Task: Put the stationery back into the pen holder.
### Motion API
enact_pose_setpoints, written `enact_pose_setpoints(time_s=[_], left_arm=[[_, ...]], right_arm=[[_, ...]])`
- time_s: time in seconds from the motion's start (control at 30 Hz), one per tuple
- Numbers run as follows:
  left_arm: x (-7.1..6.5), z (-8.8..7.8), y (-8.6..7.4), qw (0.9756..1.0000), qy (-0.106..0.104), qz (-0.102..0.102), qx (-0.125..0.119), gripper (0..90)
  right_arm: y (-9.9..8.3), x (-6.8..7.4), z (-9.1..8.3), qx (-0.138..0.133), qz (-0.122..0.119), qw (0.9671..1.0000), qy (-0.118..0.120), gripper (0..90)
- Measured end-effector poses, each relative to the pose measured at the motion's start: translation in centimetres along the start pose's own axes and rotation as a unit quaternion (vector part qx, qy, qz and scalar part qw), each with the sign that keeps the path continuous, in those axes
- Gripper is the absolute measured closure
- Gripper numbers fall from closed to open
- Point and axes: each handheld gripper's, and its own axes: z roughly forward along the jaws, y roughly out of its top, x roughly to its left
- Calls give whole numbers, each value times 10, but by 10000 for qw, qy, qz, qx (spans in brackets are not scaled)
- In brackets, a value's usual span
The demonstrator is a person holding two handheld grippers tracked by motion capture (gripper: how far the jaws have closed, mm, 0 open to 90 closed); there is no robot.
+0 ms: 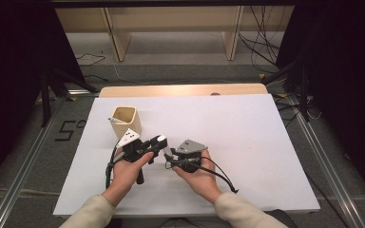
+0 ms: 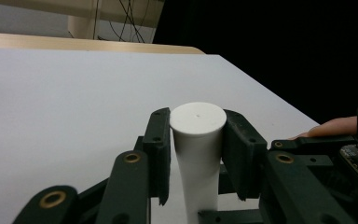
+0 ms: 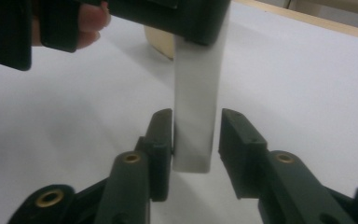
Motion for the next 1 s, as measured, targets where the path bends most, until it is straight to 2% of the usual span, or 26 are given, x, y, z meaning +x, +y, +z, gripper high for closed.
enact_pose_setpoints(time_s=[0.17,0.3,0.5,0.57,1.0], left_arm=[[2,-2,1,10000,36,18,-34,648],[2,-3,3,9996,121,248,-36,648],[4,-6,5,9991,210,356,-64,649],[5,-6,6,9989,263,352,-142,649],[15,-16,14,9982,401,366,-249,650]], right_arm=[[1,-4,-1,7,66,10000,27,591],[1,-5,-2,45,98,9999,35,557],[0,-9,-3,136,126,9998,85,509],[0,-10,-3,148,129,9998,89,500],[-7,-23,-11,460,234,9986,141,401]])
